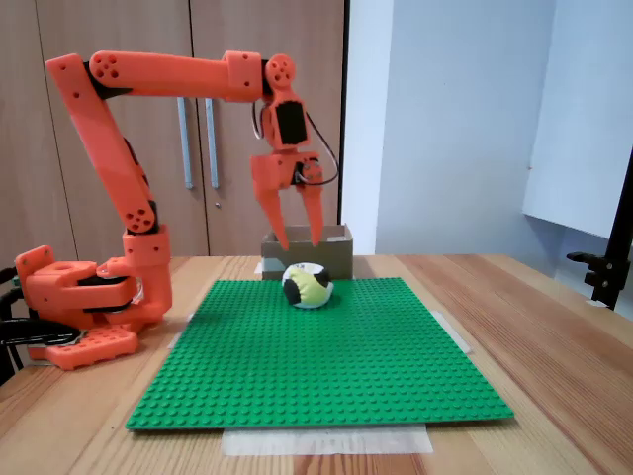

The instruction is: Pick the ball and put it in the box.

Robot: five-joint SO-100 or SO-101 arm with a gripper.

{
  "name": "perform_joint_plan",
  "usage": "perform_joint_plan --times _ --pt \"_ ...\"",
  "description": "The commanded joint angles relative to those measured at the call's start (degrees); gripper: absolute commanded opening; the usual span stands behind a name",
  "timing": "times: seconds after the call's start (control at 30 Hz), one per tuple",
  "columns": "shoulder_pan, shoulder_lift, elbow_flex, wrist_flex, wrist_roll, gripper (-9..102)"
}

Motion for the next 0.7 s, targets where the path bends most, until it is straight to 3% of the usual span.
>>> perform_joint_plan --times 0.0,0.33,0.67 --pt "0.1 0.3 0.4 -0.6 -0.4 32" --pt "1.7 0.4 8.7 -4.6 -2.2 45" --pt "1.7 0.4 13.7 -10.7 -3.8 43"
